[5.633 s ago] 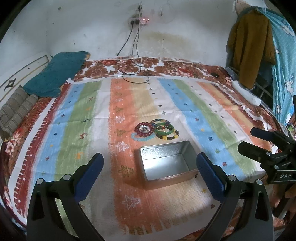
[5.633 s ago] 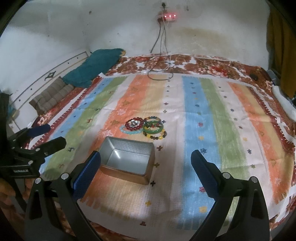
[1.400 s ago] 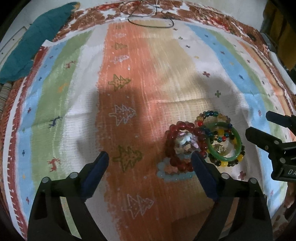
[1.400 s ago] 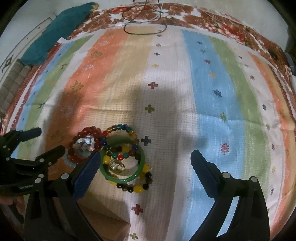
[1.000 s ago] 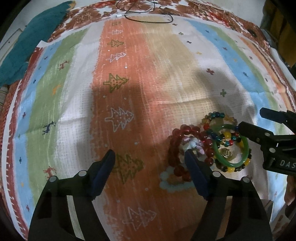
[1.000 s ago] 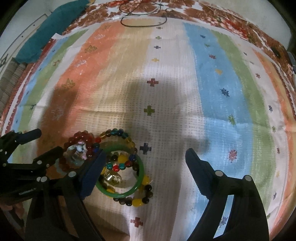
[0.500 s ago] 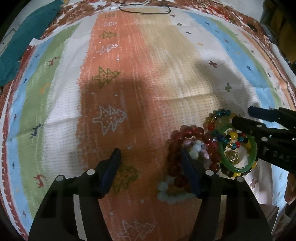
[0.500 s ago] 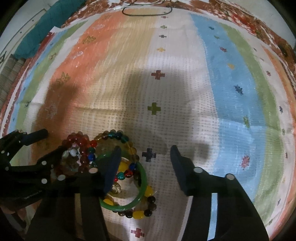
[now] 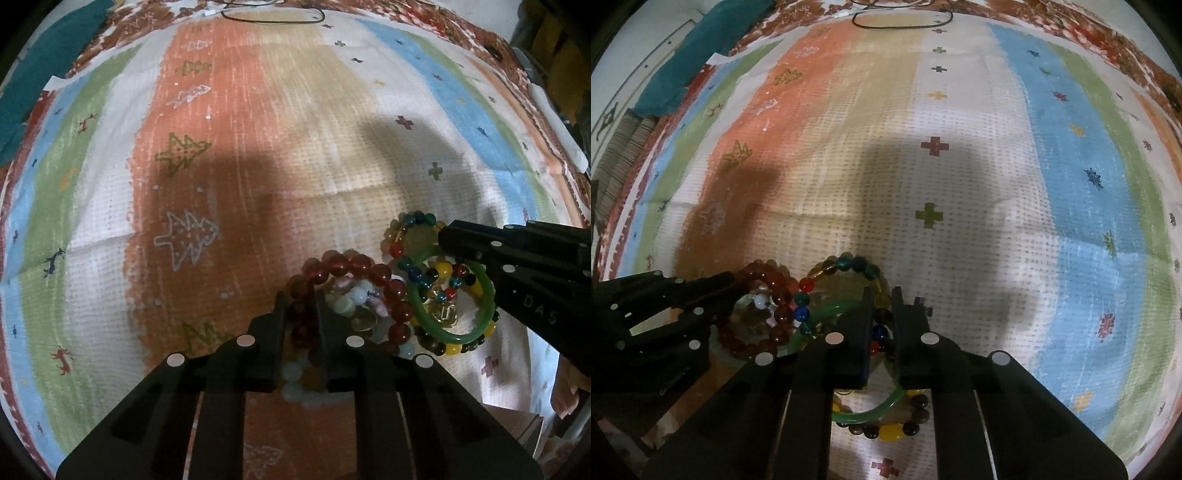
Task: Organize jewelry
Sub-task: 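Close left tool on red bead bracelet while right tool closes on multicolour bead bracelet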
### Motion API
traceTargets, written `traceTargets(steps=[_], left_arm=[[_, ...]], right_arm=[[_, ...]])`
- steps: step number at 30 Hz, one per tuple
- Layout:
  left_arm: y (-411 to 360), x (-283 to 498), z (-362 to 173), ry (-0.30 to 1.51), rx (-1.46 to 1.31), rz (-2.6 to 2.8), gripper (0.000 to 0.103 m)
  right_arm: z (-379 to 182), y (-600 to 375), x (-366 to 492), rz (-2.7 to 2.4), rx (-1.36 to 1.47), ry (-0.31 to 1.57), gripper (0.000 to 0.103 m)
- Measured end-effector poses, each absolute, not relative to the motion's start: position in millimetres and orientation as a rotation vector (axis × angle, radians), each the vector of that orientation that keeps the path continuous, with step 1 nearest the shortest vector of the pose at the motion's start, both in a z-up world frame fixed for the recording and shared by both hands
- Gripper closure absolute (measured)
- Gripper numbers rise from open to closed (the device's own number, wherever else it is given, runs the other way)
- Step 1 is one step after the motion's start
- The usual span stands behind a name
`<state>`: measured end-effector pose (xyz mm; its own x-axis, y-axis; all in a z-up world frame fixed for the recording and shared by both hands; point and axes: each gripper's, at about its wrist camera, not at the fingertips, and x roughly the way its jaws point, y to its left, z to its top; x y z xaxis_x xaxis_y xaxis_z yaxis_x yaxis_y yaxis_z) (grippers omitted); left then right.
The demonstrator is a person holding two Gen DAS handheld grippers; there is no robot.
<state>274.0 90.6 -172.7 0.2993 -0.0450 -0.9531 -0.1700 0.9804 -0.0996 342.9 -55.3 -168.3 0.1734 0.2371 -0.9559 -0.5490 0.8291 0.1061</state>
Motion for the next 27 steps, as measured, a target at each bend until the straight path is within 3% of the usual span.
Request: traceTargets(steps=[27], left_arm=[[57,243,-102,1.12,-0.159,0.097,0.09]], right_arm=[[-97,-73,301,0.573,-0.324,1.087,0.093]])
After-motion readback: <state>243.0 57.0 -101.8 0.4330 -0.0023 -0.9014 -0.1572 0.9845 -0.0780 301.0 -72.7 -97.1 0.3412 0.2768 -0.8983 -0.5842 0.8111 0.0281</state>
